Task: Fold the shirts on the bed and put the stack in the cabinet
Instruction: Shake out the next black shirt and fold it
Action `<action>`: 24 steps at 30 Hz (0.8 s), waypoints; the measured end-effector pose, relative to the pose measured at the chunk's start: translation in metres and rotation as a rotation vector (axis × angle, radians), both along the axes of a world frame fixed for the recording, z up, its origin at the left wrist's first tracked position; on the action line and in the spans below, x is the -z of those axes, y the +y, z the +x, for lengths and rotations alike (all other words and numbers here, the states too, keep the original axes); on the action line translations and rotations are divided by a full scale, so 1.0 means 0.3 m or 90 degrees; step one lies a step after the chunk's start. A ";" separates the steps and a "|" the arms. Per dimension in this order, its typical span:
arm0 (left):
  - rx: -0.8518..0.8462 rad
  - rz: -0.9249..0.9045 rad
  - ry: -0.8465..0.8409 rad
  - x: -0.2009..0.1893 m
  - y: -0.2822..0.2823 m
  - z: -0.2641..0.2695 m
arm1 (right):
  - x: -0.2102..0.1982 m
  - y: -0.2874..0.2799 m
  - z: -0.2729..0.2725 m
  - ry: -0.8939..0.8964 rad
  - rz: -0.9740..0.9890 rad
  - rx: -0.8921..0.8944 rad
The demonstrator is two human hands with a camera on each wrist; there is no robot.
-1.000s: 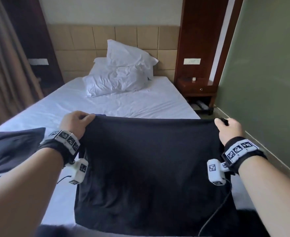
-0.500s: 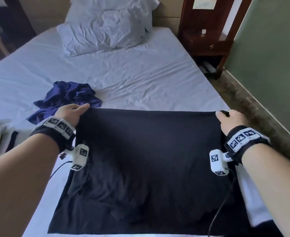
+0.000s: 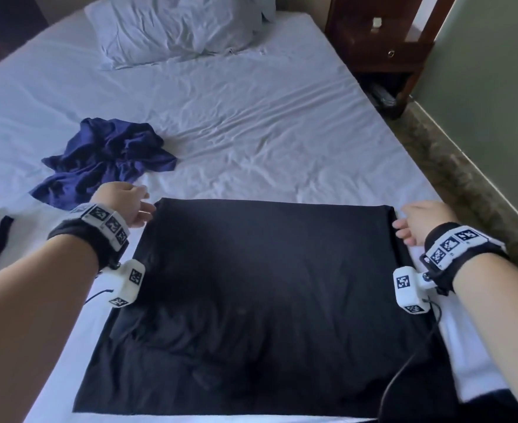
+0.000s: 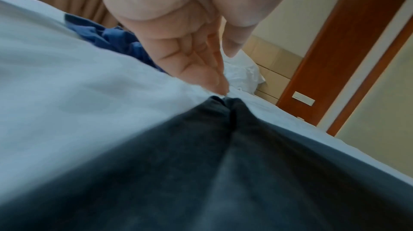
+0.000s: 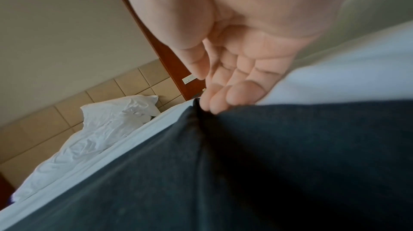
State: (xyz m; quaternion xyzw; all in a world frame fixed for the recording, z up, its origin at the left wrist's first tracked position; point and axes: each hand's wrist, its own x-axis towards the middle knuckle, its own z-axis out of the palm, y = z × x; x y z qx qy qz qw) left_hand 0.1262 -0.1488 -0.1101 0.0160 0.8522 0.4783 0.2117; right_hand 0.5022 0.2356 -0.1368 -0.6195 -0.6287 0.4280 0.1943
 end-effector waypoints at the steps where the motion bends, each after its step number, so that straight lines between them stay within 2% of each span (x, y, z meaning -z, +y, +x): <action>1: 0.022 -0.017 -0.005 -0.002 0.015 0.011 | 0.006 0.006 0.002 -0.003 -0.012 -0.004; 4: 0.070 -0.087 0.012 0.003 0.043 0.017 | 0.001 0.005 -0.004 -0.006 -0.034 -0.024; 6: 0.058 -0.084 -0.019 -0.005 0.053 0.014 | -0.002 0.009 -0.009 -0.008 -0.025 -0.041; 9: 0.021 -0.002 -0.166 -0.026 0.072 0.033 | 0.002 0.019 -0.023 0.012 -0.018 -0.037; 12: -0.086 0.056 -0.177 -0.040 0.073 0.041 | 0.002 0.014 -0.053 0.022 -0.020 -0.054; 14: -0.130 0.145 -0.203 -0.038 0.067 0.035 | 0.003 0.019 -0.070 0.024 -0.029 -0.049; 20: -0.126 0.314 -0.298 -0.011 0.053 0.015 | -0.005 0.076 -0.073 0.055 -0.109 -0.046; 24: -0.115 0.334 -0.306 0.004 0.048 0.011 | -0.015 0.051 -0.087 0.124 -0.205 -0.015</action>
